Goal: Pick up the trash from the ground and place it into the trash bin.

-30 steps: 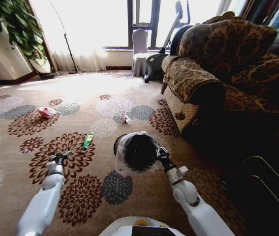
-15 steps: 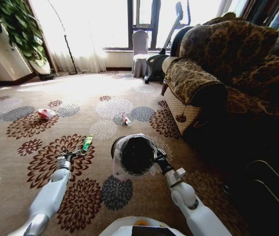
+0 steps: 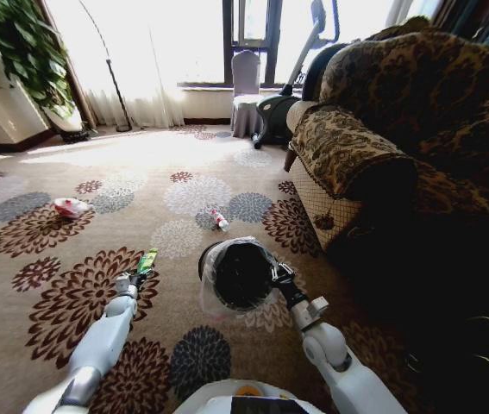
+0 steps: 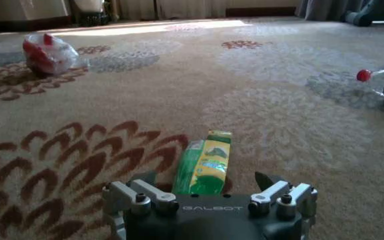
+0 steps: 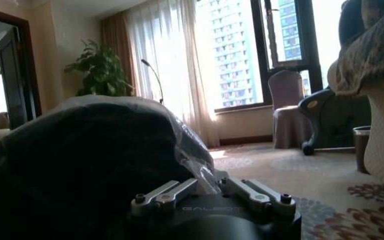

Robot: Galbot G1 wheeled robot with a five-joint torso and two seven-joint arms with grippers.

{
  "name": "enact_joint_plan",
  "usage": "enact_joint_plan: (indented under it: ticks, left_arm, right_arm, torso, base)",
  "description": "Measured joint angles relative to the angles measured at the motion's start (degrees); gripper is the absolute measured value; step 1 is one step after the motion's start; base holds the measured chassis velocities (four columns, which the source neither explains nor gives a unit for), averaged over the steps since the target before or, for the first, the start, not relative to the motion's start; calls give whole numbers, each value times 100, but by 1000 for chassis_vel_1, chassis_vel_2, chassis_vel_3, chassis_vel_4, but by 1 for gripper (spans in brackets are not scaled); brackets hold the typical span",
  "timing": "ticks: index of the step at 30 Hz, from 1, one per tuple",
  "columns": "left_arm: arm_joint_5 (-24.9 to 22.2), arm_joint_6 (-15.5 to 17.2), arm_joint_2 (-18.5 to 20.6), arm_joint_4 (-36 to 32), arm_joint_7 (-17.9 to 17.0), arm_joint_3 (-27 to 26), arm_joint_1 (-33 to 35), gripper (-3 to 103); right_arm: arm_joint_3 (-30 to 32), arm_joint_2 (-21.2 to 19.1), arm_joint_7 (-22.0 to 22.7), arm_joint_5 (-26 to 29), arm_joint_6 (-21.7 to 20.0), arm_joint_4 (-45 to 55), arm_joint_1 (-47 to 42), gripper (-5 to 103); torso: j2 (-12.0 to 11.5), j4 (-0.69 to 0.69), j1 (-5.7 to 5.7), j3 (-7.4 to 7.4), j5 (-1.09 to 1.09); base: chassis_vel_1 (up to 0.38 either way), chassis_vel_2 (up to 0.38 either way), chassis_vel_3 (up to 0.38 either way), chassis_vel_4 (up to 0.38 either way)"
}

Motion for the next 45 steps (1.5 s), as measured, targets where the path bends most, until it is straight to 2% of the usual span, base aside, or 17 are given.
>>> enact_joint_plan:
  ticks: [6,13,15,16,19,21,27,31,32,34,40,41,43,44,45]
  left_arm:
    - [309,-52,-19,587,10,2,-189,100]
    - [86,100,-79,785,140,-1,-274,98]
    - [42,151,-119,861,179,-1,-354,91]
    - [42,151,-119,861,179,-1,-354,91]
    - [40,153,-137,900,205,3,-380,79]
    - [39,154,-140,907,210,3,-382,79]
    - [-220,264,-176,960,290,-21,-411,59]
    - [-271,279,-215,946,314,-46,-416,51]
    - [-295,279,-230,896,315,-58,-391,43]
    - [-310,279,-234,866,315,-62,-373,43]
    - [-465,115,-223,376,318,-97,-23,24]
    - [-534,58,-209,158,323,-122,105,20]
    - [-614,27,-194,-66,321,-146,218,20]
    - [-662,-1,-182,-266,309,-163,316,16]
    - [-694,-163,-140,-1067,243,-230,702,12]
  right_arm:
    - [140,-25,1,20,40,2,-127,0]
    - [293,-85,1,77,94,56,-256,0]
    - [347,-77,1,81,117,92,-338,0]
    - [347,-77,1,81,117,92,-338,0]
    - [453,-81,1,82,163,107,-436,0]
    - [470,-83,1,83,168,108,-448,0]
    - [522,-84,1,91,193,134,-484,0]
    - [546,-88,1,93,195,163,-507,0]
    - [564,-92,1,93,197,172,-525,0]
    - [573,-95,1,94,198,176,-533,0]
    - [621,-97,1,94,216,169,-538,0]
    - [612,-97,1,94,216,145,-512,0]
    - [597,-100,0,96,216,120,-478,0]
    - [588,-102,0,98,216,99,-451,0]
    - [568,-105,-1,127,216,-22,-293,0]
  torso:
    - [0,-1,1,1,-1]
    - [0,-1,1,1,-2]
    - [0,-2,1,1,-2]
    - [0,-2,1,1,-2]
    - [0,-2,1,1,0]
    - [0,-2,1,1,0]
    - [0,-1,1,1,-1]
    - [0,-1,1,1,-2]
    - [0,-1,1,1,-2]
    - [0,-2,1,1,-2]
    - [0,-1,1,1,-2]
    - [0,-1,1,1,-4]
    - [0,-1,1,1,-4]
    - [0,-1,1,1,-3]
    - [-1,0,1,2,-2]
  base:
    - [0,0,0,0]
    - [0,0,0,0]
    - [0,0,0,0]
    - [0,0,0,0]
    - [0,0,0,0]
    - [0,0,0,0]
    - [0,0,0,0]
    - [0,0,0,0]
    - [0,0,0,0]
    - [0,0,0,0]
    - [0,0,0,0]
    - [0,0,0,0]
    - [0,0,0,0]
    - [0,0,0,0]
    - [0,0,0,0]
